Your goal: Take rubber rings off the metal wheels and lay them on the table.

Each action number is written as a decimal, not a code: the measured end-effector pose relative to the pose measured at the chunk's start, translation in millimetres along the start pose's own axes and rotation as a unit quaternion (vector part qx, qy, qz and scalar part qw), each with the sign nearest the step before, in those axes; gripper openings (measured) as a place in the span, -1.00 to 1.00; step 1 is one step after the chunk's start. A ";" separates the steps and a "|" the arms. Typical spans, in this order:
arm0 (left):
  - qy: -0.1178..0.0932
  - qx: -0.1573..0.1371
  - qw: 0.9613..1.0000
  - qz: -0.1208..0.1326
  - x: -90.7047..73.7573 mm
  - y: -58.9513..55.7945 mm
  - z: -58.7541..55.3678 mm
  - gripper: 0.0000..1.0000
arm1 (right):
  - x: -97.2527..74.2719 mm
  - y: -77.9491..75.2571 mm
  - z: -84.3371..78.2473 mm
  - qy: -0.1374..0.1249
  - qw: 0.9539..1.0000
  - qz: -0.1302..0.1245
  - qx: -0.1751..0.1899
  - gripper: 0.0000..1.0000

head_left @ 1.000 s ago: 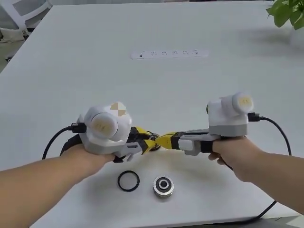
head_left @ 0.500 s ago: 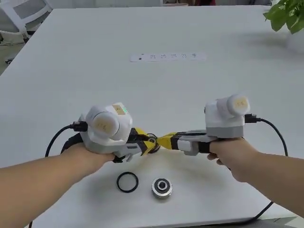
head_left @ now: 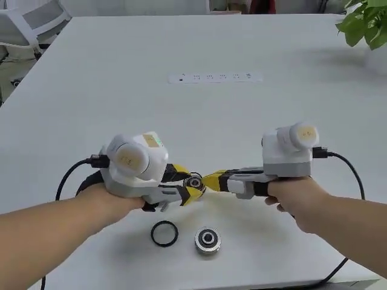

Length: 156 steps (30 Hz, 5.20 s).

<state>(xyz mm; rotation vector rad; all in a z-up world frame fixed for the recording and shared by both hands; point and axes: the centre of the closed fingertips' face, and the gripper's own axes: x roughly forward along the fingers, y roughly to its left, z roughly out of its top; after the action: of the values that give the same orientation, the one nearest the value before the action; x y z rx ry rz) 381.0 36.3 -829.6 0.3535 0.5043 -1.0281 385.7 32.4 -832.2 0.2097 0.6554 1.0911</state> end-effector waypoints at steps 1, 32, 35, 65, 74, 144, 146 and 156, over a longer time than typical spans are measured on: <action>-0.004 -0.003 1.000 0.000 -1.8 0.2 1.3 -0.45 | -0.1 0.7 0.3 0.000 1.000 0.001 0.000 -1.00; -0.042 -0.027 0.999 -0.013 -61.4 -15.1 12.6 0.06 | -5.6 43.0 14.6 -0.014 0.999 0.039 -0.002 -1.00; -0.049 -0.031 0.998 -0.012 -68.4 -16.7 13.2 0.08 | -6.1 47.8 13.4 -0.011 0.999 0.045 -0.002 -1.00; -0.052 -0.046 0.998 -0.006 -111.7 -31.9 -8.8 0.30 | 5.6 86.1 -7.7 0.033 0.993 0.110 0.022 -1.00; -0.047 -0.048 0.998 -0.003 -118.5 -32.5 -18.5 0.34 | 13.7 95.3 -24.7 0.066 0.989 0.129 0.032 -1.00; -0.028 -0.079 0.996 0.009 -122.8 -27.0 -39.7 0.33 | 28.0 61.9 -60.4 0.123 0.989 0.062 0.049 -0.90; -0.028 -0.079 0.996 0.009 -122.3 -26.5 -38.9 0.33 | 27.4 62.2 -58.5 0.120 0.990 0.062 0.050 -0.89; -0.026 -0.080 0.996 0.007 -118.9 -22.0 -34.3 0.32 | 20.2 62.4 -25.3 0.060 0.995 0.068 0.045 -0.80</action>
<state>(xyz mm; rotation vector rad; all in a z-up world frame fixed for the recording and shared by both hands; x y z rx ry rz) 303.9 128.8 -793.4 0.1870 0.5326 -0.9747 329.9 75.0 -831.0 0.2715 0.8088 1.2120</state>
